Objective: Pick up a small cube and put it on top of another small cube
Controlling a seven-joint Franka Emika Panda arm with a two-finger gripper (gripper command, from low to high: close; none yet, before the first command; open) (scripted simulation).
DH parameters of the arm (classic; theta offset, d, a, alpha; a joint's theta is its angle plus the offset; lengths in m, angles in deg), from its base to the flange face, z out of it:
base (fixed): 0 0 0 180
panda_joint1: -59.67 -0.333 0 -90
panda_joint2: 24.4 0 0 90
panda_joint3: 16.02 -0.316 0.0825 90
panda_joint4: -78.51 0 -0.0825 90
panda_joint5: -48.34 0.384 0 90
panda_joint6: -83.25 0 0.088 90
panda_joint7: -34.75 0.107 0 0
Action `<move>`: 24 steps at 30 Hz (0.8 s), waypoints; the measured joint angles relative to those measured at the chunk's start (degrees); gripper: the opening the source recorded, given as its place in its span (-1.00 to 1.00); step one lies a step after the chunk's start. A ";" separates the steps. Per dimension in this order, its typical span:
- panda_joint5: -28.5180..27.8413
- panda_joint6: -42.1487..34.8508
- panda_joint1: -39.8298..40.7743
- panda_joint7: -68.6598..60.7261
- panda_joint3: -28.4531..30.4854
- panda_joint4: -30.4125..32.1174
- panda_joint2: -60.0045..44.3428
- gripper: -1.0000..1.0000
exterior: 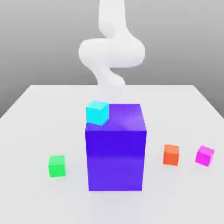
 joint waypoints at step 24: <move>0.43 20.35 -31.72 -60.96 -6.16 15.42 -36.61 0.00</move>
